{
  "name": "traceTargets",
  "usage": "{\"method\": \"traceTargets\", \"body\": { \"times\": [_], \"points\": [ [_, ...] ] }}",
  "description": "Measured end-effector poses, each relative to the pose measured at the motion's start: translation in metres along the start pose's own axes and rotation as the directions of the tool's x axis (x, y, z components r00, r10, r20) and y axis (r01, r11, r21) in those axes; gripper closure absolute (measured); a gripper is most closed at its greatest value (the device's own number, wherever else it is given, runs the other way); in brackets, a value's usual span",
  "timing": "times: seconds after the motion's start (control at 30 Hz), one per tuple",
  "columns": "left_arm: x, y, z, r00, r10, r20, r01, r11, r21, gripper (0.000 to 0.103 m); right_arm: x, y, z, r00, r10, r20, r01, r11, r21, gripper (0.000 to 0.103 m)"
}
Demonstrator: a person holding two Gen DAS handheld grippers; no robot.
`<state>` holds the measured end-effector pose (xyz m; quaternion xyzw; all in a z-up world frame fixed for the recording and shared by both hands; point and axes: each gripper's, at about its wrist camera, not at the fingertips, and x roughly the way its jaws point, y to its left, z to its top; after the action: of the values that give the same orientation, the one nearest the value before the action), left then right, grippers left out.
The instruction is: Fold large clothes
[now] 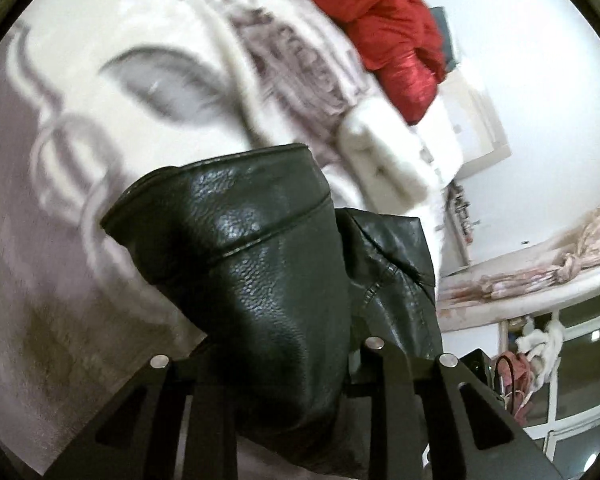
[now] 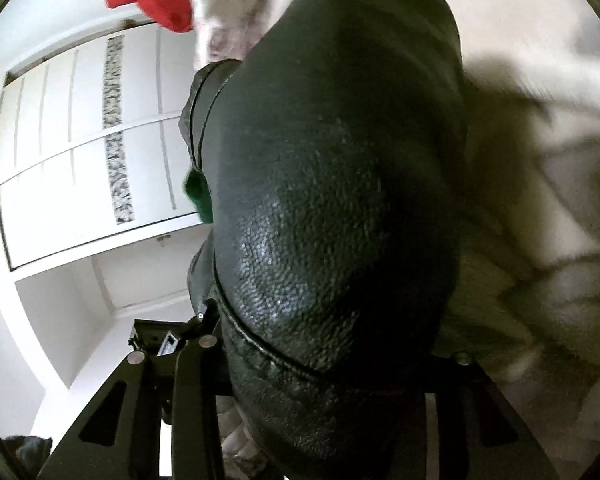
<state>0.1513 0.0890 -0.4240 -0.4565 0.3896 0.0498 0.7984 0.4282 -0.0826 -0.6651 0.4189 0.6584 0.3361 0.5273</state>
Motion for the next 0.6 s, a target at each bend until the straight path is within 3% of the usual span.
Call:
{"method": "traceTargets", "body": {
  "times": [0.13,0.3,0.47,0.6],
  "points": [
    [0.002,-0.046,0.035,0.998,-0.042,0.052,0.039,0.998,0.048,0.083,-0.021,0.054,0.029,1.000,0.018,0.012,-0.017,0.997,-0.070,0.062],
    [0.026,-0.107,0.096,0.986,-0.123,0.114,0.114,0.990,0.083,0.083,-0.058,0.128,0.101,0.998,0.036,0.057,-0.027,0.987,-0.161,0.062],
    [0.073,-0.172,0.171,0.964,-0.195,0.179,0.172,0.975,0.138,0.083,-0.085,0.199,0.201,0.995,0.058,0.082,-0.037,0.970,-0.241,0.062],
    [0.132,-0.200,0.225,0.955,-0.210,0.208,0.177,0.970,0.165,0.083,-0.088,0.234,0.306,0.996,0.044,0.076,-0.022,0.963,-0.270,0.062]
  ]
}}
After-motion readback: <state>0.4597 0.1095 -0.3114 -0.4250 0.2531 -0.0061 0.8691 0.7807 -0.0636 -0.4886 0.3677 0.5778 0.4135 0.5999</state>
